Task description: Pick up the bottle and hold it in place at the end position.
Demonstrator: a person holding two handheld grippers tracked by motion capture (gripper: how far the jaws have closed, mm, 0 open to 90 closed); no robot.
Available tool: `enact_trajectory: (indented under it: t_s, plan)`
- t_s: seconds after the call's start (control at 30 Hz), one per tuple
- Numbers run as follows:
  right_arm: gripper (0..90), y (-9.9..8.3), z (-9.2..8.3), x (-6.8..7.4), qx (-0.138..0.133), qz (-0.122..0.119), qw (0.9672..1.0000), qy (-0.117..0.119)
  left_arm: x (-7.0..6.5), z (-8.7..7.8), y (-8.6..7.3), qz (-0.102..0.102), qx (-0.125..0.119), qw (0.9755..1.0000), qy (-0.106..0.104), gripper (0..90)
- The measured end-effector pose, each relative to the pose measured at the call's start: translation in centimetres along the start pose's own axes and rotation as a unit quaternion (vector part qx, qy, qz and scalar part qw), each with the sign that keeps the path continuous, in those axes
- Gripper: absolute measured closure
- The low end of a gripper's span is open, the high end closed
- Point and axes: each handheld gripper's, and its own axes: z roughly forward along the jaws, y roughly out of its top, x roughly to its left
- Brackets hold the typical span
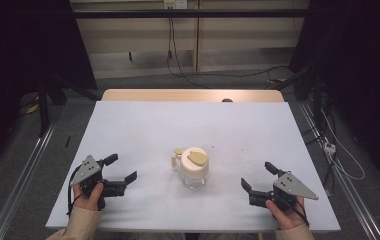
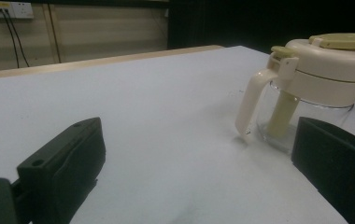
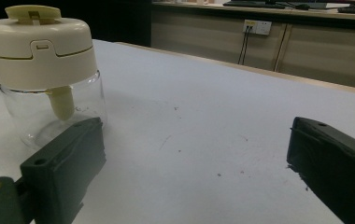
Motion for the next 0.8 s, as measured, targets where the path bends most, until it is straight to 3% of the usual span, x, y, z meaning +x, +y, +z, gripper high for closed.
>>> enact_trajectory:
  t_s: [0.33, 0.5, 0.8]
  plan:
    - [3.7, 0.1, 0.1, 0.1, -0.001, -0.002, 1.0, 0.002, -0.4, 0.3, 0.3, -0.005, -0.01, 0.9998, -0.015, 2.5]
    - [3.6, 0.1, 0.1, 0.1, -0.003, 0.0, 1.0, -0.001, -1.4, 0.8, 0.7, 0.005, -0.003, 0.9996, -0.028, 1.9]
    - [3.7, 0.1, 0.1, 0.1, -0.003, -0.002, 1.0, 0.0, -3.5, 2.3, 1.4, 0.001, 0.005, 0.9983, -0.058, 2.0]
